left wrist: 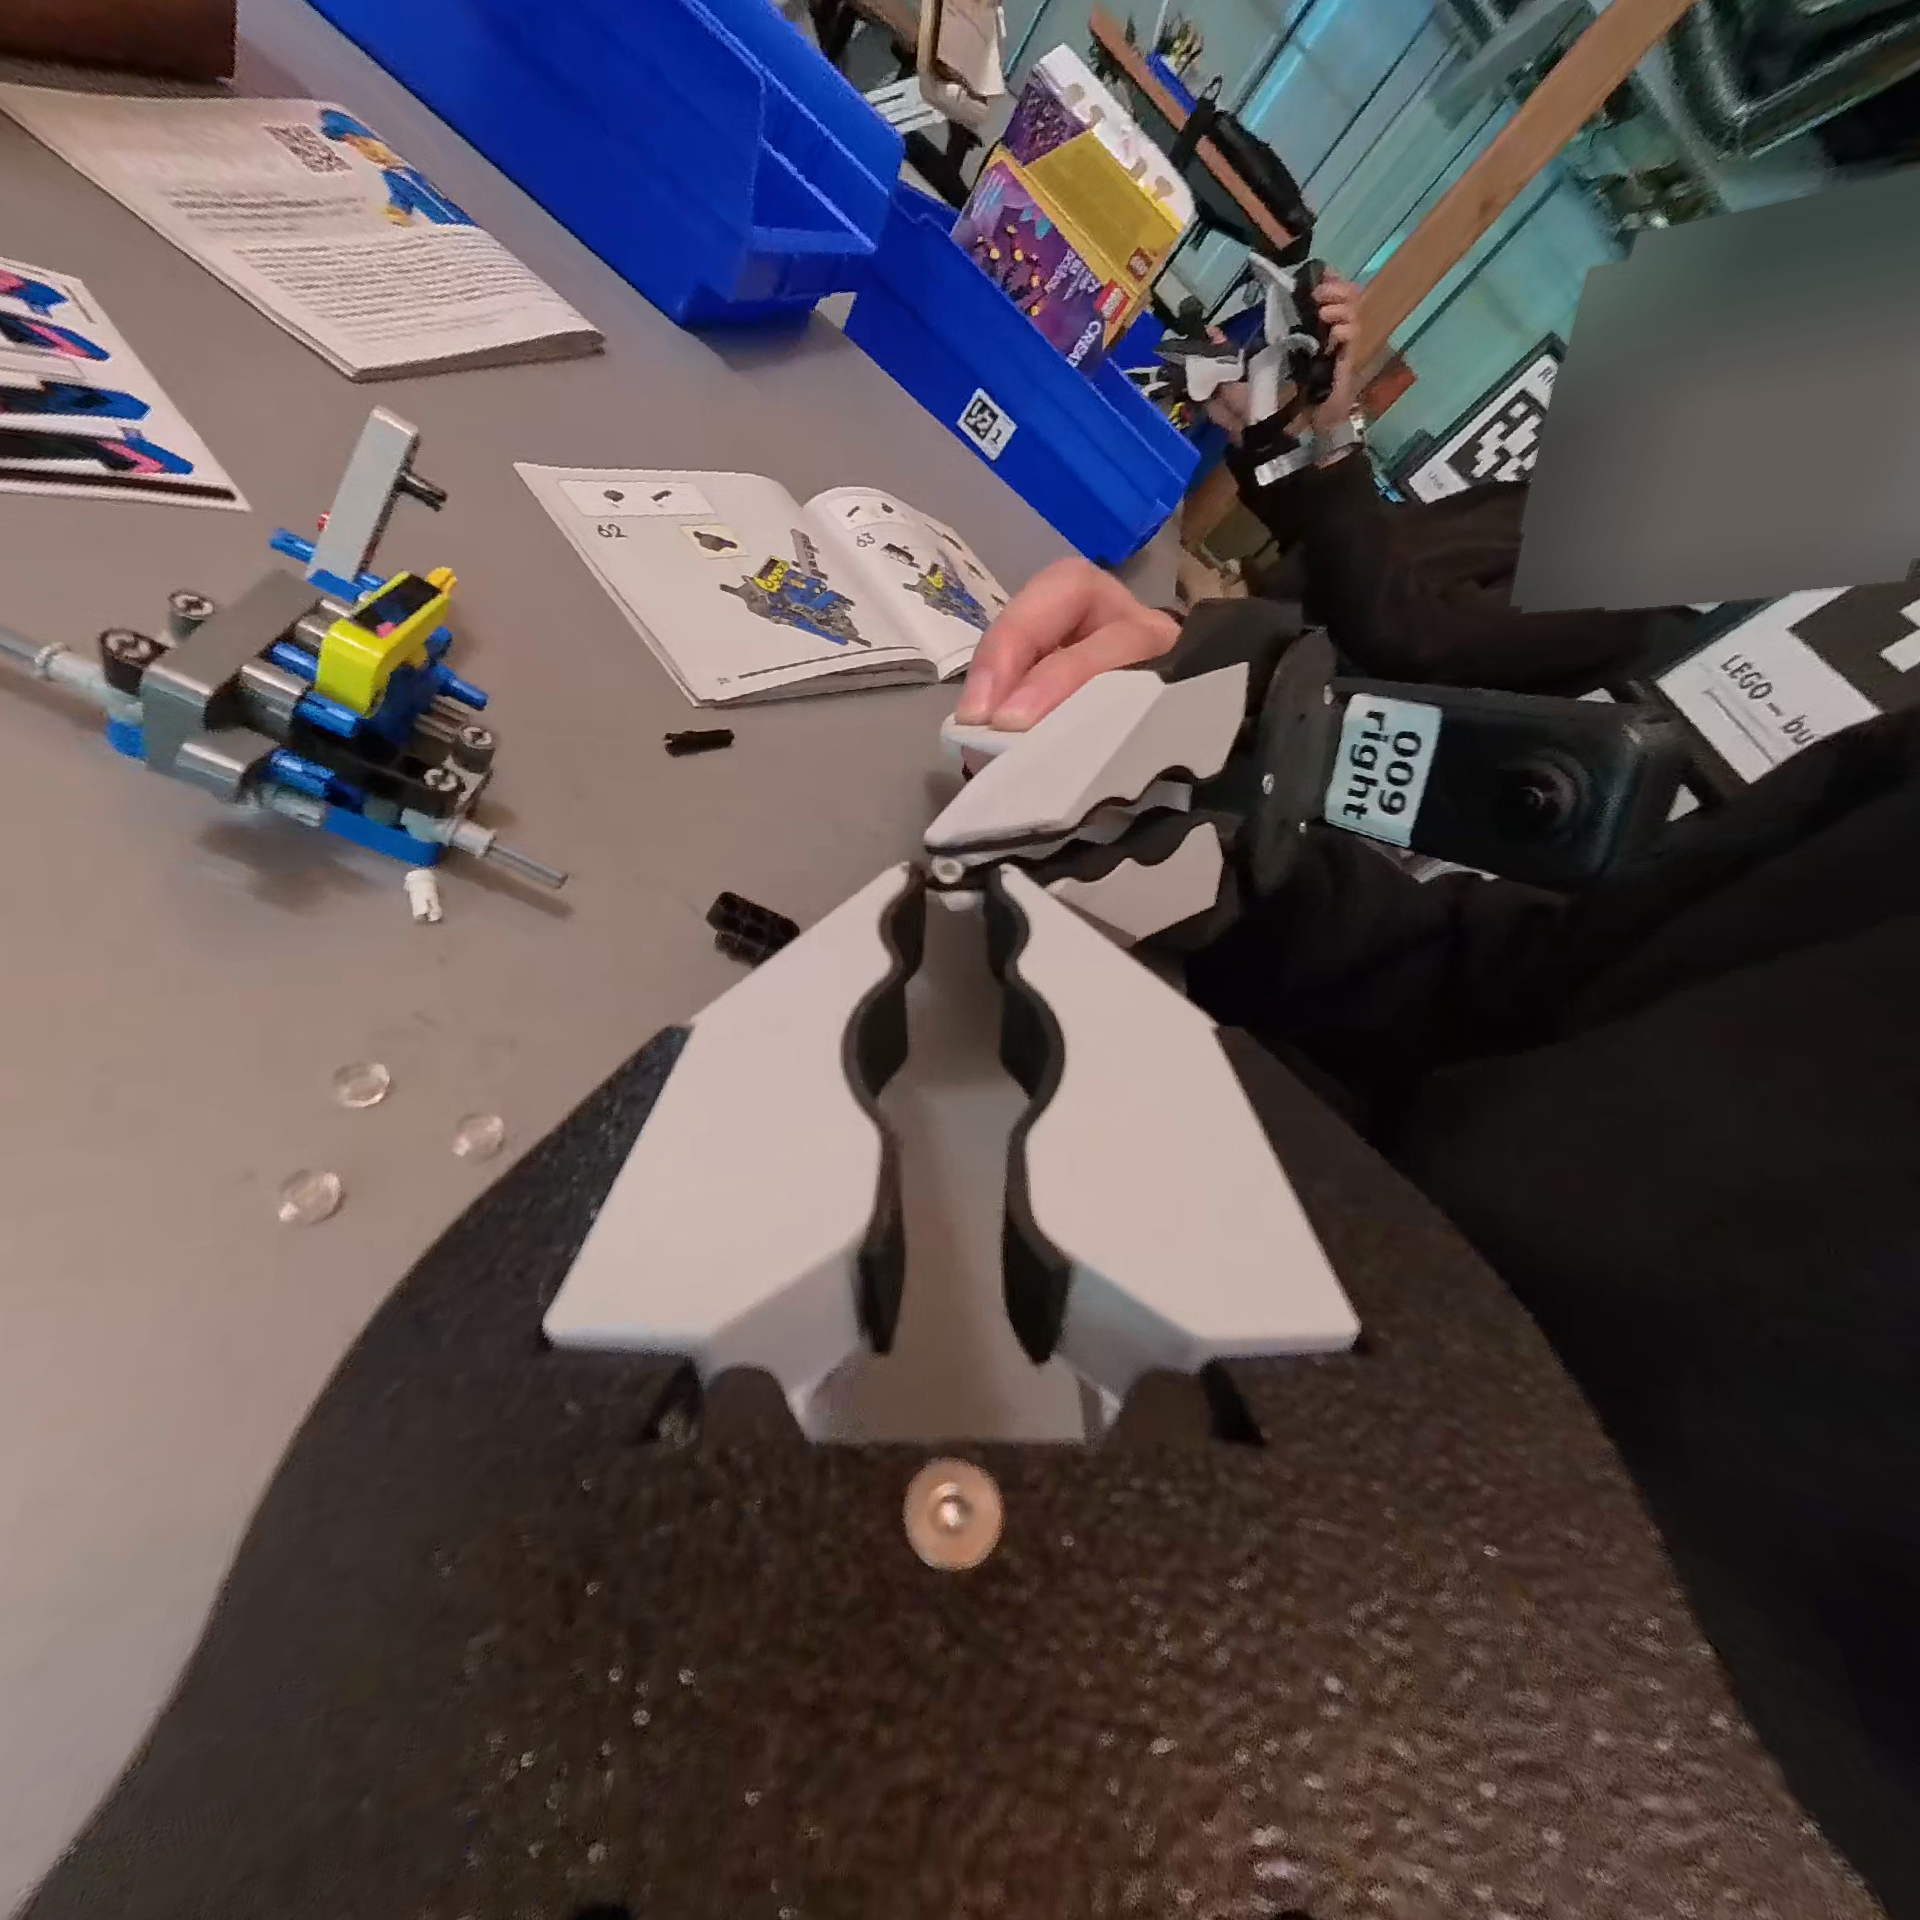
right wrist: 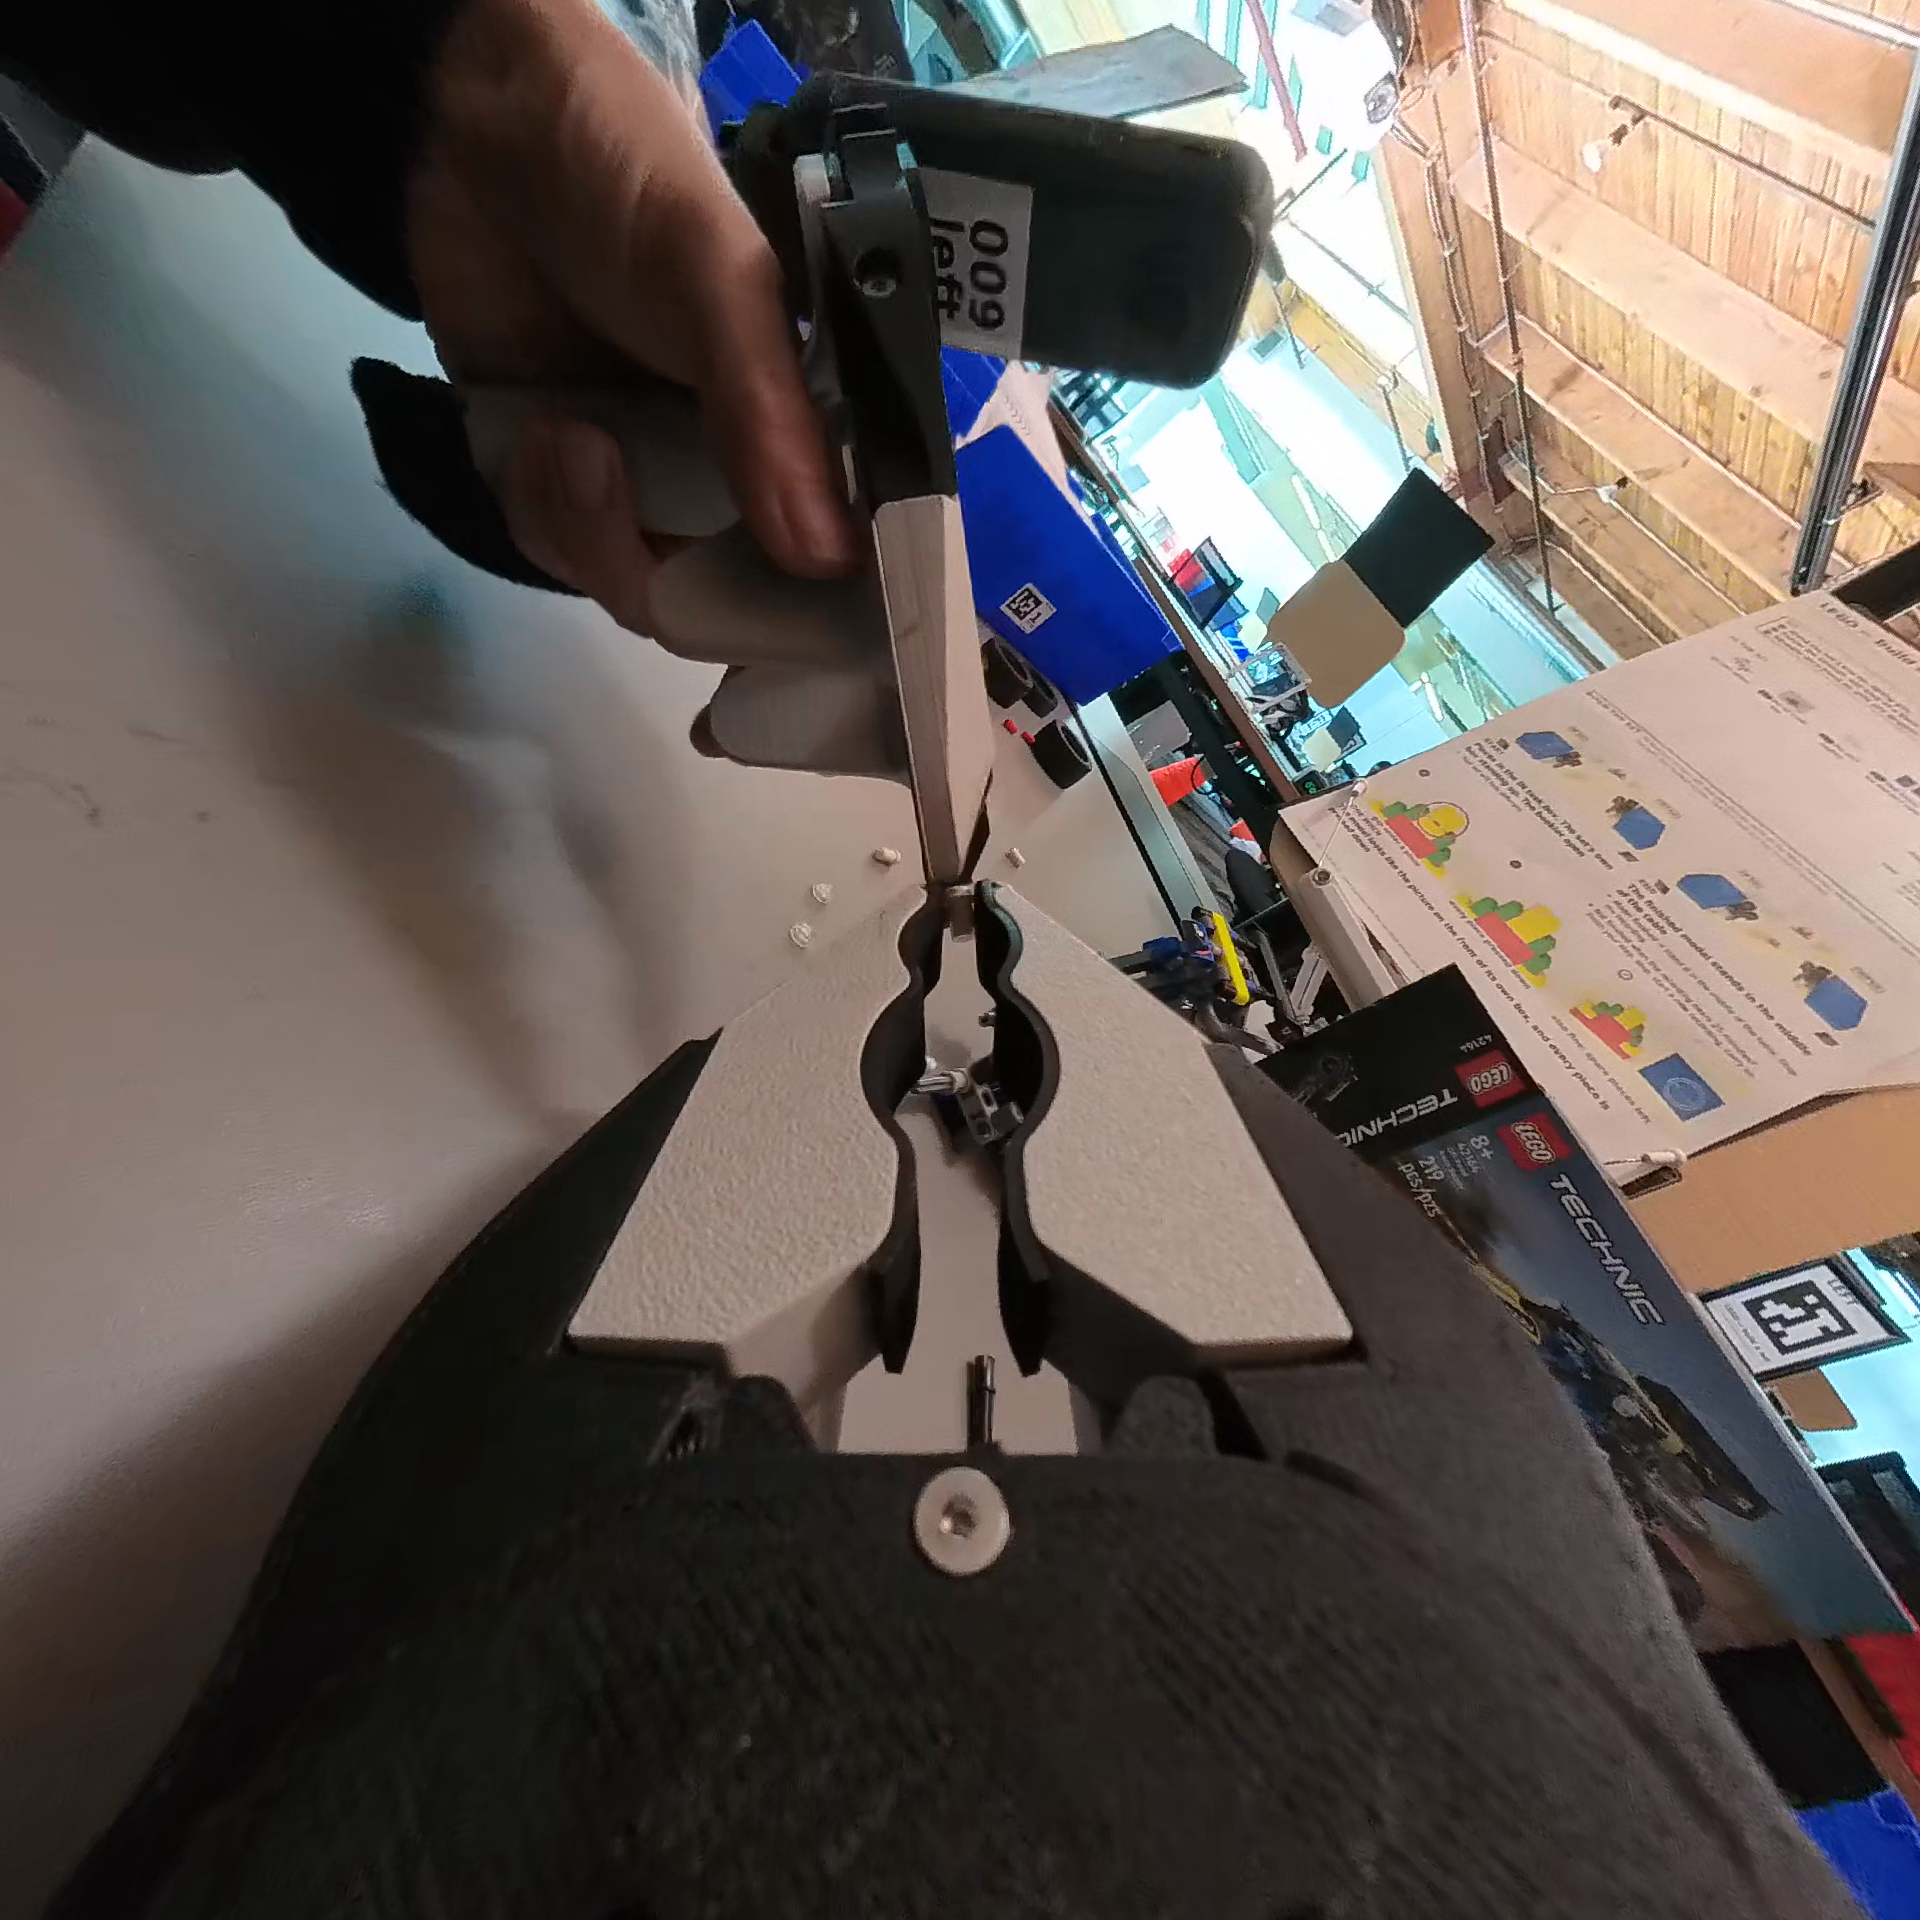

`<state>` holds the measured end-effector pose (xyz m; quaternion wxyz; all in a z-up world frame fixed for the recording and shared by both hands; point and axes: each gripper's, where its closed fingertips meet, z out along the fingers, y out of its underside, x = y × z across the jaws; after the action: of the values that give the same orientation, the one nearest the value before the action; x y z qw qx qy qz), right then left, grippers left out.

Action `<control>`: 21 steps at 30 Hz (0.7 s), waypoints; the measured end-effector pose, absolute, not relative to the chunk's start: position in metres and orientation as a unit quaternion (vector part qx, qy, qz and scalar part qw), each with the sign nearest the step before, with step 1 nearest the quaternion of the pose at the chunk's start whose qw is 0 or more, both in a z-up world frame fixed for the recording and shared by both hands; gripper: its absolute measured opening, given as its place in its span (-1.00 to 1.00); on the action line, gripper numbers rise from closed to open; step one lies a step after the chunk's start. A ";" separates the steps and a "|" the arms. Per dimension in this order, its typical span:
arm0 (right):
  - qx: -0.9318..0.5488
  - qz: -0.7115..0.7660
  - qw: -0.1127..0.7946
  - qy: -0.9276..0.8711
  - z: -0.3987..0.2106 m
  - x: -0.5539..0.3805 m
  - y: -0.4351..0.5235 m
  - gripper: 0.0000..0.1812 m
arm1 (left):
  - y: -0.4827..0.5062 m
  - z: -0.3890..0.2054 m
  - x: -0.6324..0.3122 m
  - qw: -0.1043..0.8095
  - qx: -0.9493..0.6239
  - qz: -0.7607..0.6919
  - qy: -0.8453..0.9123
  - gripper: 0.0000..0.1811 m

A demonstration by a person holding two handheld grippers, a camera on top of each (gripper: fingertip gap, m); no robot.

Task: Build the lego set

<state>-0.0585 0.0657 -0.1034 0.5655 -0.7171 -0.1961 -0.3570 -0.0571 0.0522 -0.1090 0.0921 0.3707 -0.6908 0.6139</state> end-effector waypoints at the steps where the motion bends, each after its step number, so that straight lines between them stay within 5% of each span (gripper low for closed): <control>1: -0.719 -0.358 0.562 -0.199 -0.105 -0.058 0.067 -0.96 | 0.052 -0.111 -0.058 0.097 0.374 0.614 -0.689 -0.91; 9: -0.729 -0.317 0.556 -0.243 -0.120 -0.067 0.071 -0.96 | 0.057 -0.127 -0.064 0.170 0.397 0.594 -0.679 -0.93; 21: -0.872 -0.170 0.433 -0.151 -0.177 -0.059 0.064 -0.97 | 0.073 -0.181 -0.061 0.009 0.352 0.429 -0.832 -1.00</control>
<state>-0.0588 0.0636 -0.1765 0.4325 -0.8725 -0.1510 -0.1699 -0.0613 0.0731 -0.1813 0.0091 0.3522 -0.8320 0.4286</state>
